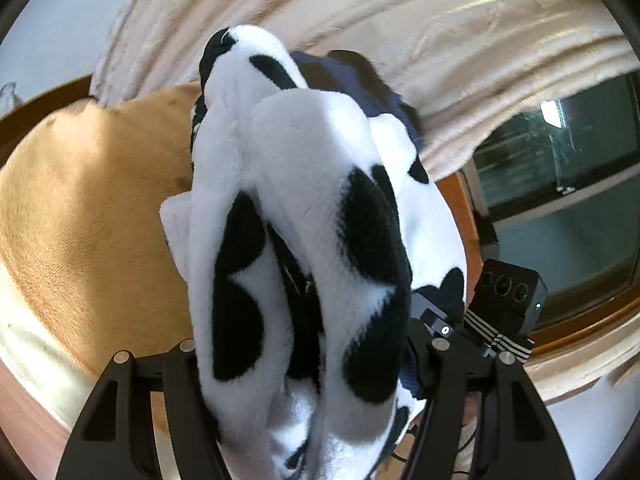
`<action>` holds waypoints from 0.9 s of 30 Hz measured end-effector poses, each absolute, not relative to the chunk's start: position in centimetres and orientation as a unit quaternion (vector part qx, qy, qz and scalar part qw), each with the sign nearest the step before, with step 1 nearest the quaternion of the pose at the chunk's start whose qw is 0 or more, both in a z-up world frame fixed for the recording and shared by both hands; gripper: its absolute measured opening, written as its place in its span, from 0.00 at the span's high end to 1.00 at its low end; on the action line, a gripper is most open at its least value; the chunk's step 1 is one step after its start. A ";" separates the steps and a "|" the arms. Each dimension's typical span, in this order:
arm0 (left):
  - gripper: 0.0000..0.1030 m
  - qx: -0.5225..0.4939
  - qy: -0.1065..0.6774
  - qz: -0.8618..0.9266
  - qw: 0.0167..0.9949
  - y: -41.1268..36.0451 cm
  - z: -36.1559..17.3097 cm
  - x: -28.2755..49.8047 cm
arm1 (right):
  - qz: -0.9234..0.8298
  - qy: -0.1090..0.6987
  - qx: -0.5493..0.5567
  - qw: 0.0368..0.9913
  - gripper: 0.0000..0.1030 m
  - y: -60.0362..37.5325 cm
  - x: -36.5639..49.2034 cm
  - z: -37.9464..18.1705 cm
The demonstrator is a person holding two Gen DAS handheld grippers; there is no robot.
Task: Fold clothes
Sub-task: 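Carry the fleece bundle with both grippers beside the navy cushion and set it down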
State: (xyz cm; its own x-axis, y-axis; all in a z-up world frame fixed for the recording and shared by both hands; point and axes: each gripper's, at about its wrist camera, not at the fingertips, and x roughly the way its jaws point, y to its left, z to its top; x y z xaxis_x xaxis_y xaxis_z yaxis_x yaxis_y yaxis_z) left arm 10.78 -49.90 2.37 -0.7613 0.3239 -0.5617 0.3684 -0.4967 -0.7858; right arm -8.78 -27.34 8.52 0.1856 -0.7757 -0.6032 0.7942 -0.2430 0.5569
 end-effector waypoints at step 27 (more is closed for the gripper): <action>0.00 0.297 0.236 -0.916 0.134 -40.8 9.7 8.8 | -0.758 0.237 0.208 0.572 0.22 -23.6 1.1 9.8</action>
